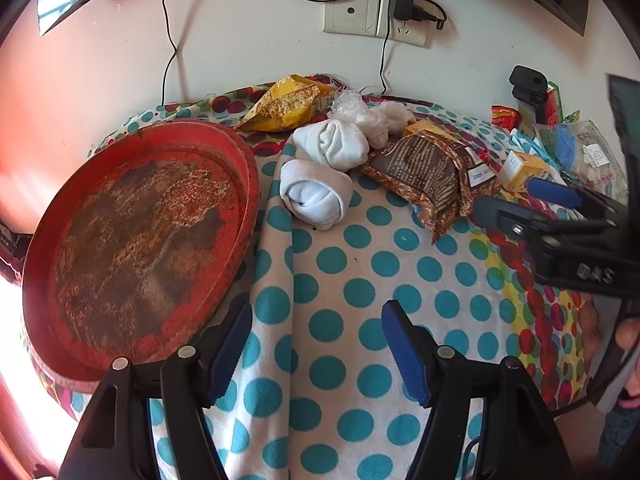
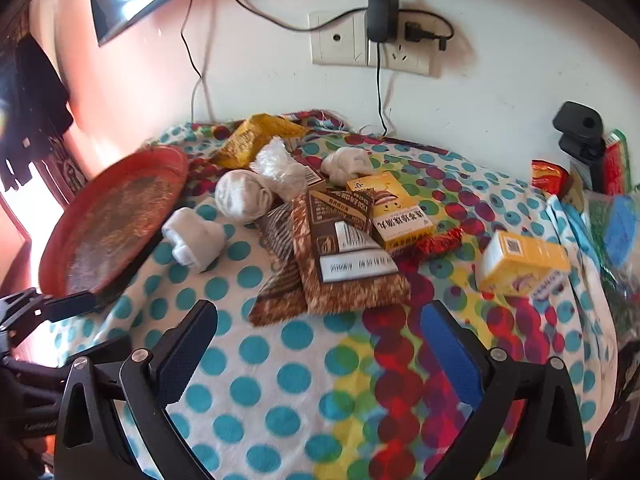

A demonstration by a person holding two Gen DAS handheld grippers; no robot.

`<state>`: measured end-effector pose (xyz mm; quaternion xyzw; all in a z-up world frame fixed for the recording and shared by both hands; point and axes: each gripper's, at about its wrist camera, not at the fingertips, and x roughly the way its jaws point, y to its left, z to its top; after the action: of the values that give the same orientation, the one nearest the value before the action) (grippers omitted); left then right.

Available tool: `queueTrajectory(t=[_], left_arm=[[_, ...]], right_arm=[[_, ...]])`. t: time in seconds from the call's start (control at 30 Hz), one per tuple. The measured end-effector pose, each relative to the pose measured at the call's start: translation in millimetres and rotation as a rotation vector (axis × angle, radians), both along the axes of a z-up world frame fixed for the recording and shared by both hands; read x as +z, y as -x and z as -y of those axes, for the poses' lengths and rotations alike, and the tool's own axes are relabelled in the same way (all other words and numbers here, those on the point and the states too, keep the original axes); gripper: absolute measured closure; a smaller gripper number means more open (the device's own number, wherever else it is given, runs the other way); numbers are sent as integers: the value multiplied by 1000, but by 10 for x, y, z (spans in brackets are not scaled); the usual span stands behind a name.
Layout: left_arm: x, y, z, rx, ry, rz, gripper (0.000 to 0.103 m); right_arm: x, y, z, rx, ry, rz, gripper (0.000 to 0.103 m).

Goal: Organize objects
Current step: 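Grasp the brown snack bag with the right tool while the left tool grasps a rolled white sock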

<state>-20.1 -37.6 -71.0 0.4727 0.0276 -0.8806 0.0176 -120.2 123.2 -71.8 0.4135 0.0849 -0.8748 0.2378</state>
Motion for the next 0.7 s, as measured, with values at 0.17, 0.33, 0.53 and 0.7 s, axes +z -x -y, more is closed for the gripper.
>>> queueTrajectory(t=[0.17, 0.33, 0.53, 0.7], left_arm=[[3, 169, 19, -11, 22, 4, 34], [-27, 319, 49, -12, 26, 12, 34], [-70, 493, 40, -12, 34, 15, 34], [-114, 670, -15, -4, 31, 15, 34]], right_arm=[[-192, 353, 245, 18, -87, 18, 0], [-403, 556, 379, 26, -124, 13, 3], [-494, 585, 381, 66, -117, -21, 27], [-477, 605, 155, 41, -96, -38, 28]])
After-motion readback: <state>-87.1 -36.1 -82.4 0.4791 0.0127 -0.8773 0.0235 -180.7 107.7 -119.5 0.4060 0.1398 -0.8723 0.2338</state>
